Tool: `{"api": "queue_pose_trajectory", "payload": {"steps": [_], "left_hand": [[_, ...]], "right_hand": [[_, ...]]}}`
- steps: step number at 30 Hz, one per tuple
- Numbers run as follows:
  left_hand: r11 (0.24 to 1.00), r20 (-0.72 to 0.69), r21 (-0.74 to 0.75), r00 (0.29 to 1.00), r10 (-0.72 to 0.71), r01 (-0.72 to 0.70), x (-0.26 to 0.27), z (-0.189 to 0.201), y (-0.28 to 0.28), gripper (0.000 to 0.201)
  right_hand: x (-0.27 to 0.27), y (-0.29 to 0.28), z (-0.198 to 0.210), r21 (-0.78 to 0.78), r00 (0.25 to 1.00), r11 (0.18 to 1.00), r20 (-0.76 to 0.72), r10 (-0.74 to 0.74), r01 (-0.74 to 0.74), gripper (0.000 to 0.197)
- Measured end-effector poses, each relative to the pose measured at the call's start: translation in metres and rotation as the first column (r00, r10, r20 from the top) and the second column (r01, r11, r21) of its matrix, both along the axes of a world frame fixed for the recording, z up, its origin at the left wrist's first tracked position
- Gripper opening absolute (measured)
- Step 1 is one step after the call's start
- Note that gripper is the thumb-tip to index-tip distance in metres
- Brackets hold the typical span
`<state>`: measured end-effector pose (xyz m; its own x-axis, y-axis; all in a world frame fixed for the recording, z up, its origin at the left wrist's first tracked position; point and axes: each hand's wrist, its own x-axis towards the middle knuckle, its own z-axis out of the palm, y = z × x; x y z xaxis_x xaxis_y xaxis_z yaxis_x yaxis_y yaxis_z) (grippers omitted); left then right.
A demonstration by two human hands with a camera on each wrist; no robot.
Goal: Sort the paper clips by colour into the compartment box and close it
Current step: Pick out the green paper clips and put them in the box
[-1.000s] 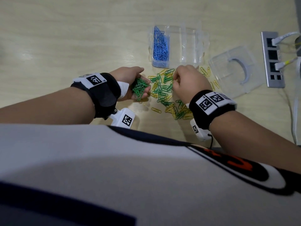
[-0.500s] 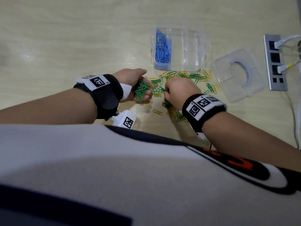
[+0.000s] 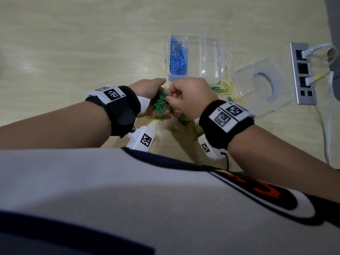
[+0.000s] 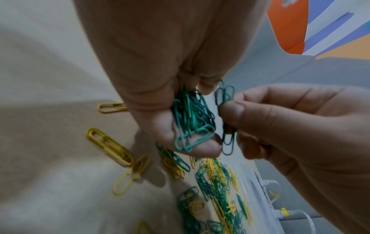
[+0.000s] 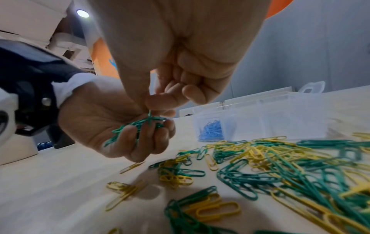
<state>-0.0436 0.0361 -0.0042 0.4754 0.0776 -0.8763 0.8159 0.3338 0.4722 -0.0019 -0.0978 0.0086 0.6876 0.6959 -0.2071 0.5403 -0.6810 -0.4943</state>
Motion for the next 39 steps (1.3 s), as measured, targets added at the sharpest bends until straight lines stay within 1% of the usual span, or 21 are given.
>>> {"api": "queue_pose_trajectory", "payload": {"steps": [2, 4, 6, 7, 9, 11, 12, 13, 14, 16, 20, 22, 25, 29, 33, 36, 39], "left_hand": [[0.999, 0.012, -0.013, 0.999, 0.041, -0.041, 0.001, 0.001, 0.000, 0.038], [0.998, 0.022, -0.032, 0.998, 0.056, -0.055, 0.002, 0.000, 0.000, 0.035], [0.998, 0.013, -0.052, 0.999, 0.038, -0.037, 0.002, -0.001, 0.000, 0.037], [0.998, 0.008, -0.051, 0.999, 0.035, -0.035, 0.003, 0.000, -0.001, 0.040], [0.999, 0.011, -0.037, 0.999, 0.040, -0.040, 0.005, 0.004, 0.000, 0.043], [0.999, 0.033, -0.014, 0.998, 0.052, -0.052, 0.009, 0.009, 0.003, 0.043], [0.998, 0.047, -0.004, 0.997, 0.063, -0.063, 0.012, 0.012, 0.004, 0.043], [0.997, 0.063, -0.001, 0.995, 0.078, -0.078, 0.014, 0.015, 0.005, 0.043], [0.995, 0.080, -0.007, 0.992, 0.097, -0.097, 0.017, 0.018, 0.006, 0.042], [0.992, 0.111, -0.020, 0.986, 0.123, -0.122, 0.024, 0.024, 0.006, 0.042], [0.984, 0.159, -0.066, 0.972, 0.173, -0.165, 0.034, 0.031, 0.004, 0.043], [0.978, 0.161, -0.108, 0.968, 0.194, -0.179, 0.037, 0.031, 0.002, 0.044], [0.954, 0.137, -0.183, 0.955, 0.265, -0.239, 0.040, 0.030, -0.001, 0.044], [0.965, 0.127, -0.180, 0.968, 0.217, -0.192, 0.043, 0.023, -0.003, 0.052], [0.958, 0.142, -0.175, 0.957, 0.251, -0.225, 0.046, 0.019, -0.002, 0.059], [0.951, 0.169, -0.210, 0.950, 0.263, -0.226, 0.049, 0.016, -0.002, 0.065], [0.951, 0.188, -0.250, 0.954, 0.233, -0.183, 0.048, 0.017, -0.003, 0.070]], "right_hand": [[0.000, 0.002, 0.000, 0.013, 1.000, 1.000, -0.023, -0.004, 0.005, 0.015], [0.002, 0.000, 0.001, 0.070, 0.997, 0.996, -0.047, -0.060, 0.063, 0.018], [0.008, -0.006, 0.002, 0.121, 0.991, 0.983, -0.010, -0.136, 0.136, 0.018], [0.012, -0.009, 0.002, 0.120, 0.984, 0.977, 0.024, -0.178, 0.173, 0.018], [0.024, -0.020, -0.001, 0.037, 0.961, 0.967, 0.115, -0.253, 0.251, 0.024], [0.032, -0.030, -0.007, -0.150, 0.949, 0.947, 0.189, -0.254, 0.283, 0.039], [0.033, -0.034, -0.008, -0.239, 0.957, 0.935, 0.184, -0.222, 0.263, 0.045], [0.031, -0.035, -0.010, -0.297, 0.969, 0.928, 0.164, -0.182, 0.225, 0.048], [0.028, -0.035, -0.011, -0.320, 0.980, 0.930, 0.140, -0.145, 0.183, 0.050], [0.019, -0.032, -0.013, -0.300, 0.989, 0.945, 0.110, -0.101, 0.130, 0.052], [0.004, -0.023, -0.017, -0.265, 0.995, 0.960, 0.049, -0.083, 0.093, 0.054], [0.000, -0.022, -0.019, -0.262, 0.997, 0.962, 0.024, -0.073, 0.077, 0.053], [-0.001, -0.023, -0.017, -0.262, 0.997, 0.962, 0.014, -0.070, 0.071, 0.053], [-0.002, -0.026, -0.014, -0.269, 0.995, 0.959, -0.009, -0.098, 0.092, 0.054], [-0.004, -0.028, -0.010, -0.274, 0.995, 0.957, -0.011, -0.099, 0.092, 0.054], [-0.005, -0.029, -0.011, -0.277, 0.994, 0.956, -0.017, -0.107, 0.098, 0.055], [-0.004, -0.030, -0.012, -0.282, 0.993, 0.954, -0.031, -0.111, 0.098, 0.056]]}}
